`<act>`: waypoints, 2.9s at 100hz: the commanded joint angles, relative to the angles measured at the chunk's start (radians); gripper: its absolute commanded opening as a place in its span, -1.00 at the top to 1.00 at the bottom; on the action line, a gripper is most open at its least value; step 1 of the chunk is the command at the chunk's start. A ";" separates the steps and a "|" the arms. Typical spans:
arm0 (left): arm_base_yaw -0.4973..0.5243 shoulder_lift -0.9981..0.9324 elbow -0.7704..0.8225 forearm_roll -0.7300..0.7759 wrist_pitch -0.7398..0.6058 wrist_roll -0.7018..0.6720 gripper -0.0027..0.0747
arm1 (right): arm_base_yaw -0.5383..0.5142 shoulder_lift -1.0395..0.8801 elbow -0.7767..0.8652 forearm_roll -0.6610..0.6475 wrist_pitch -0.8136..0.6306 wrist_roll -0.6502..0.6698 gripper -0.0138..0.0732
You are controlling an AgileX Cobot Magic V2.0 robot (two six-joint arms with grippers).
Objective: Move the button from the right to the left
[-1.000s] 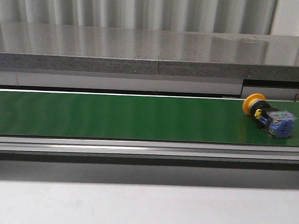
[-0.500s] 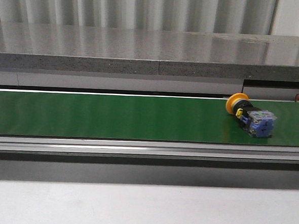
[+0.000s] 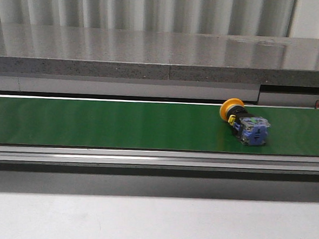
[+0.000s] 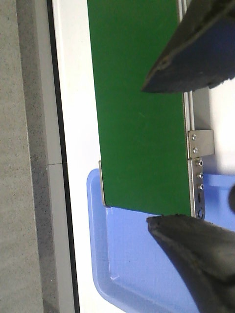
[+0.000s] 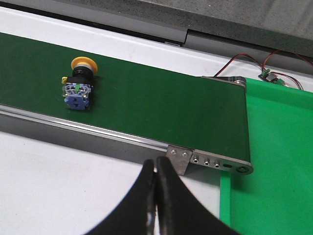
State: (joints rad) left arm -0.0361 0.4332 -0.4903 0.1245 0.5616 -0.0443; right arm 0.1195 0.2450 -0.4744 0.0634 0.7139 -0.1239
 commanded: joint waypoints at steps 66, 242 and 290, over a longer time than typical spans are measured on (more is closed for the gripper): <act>-0.083 0.603 -0.483 -0.281 0.246 0.097 -0.40 | -0.001 0.011 -0.027 0.002 -0.074 -0.009 0.83; -0.679 1.437 -1.034 -0.217 0.331 -0.416 0.26 | -0.001 0.011 -0.027 0.002 -0.074 -0.009 0.83; -0.677 1.251 -1.034 -0.037 0.410 -0.419 0.88 | -0.001 0.011 -0.027 0.002 -0.074 -0.009 0.83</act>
State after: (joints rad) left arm -0.7092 1.7851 -1.4918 0.0312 0.9541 -0.4507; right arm 0.1195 0.2450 -0.4744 0.0650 0.7113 -0.1239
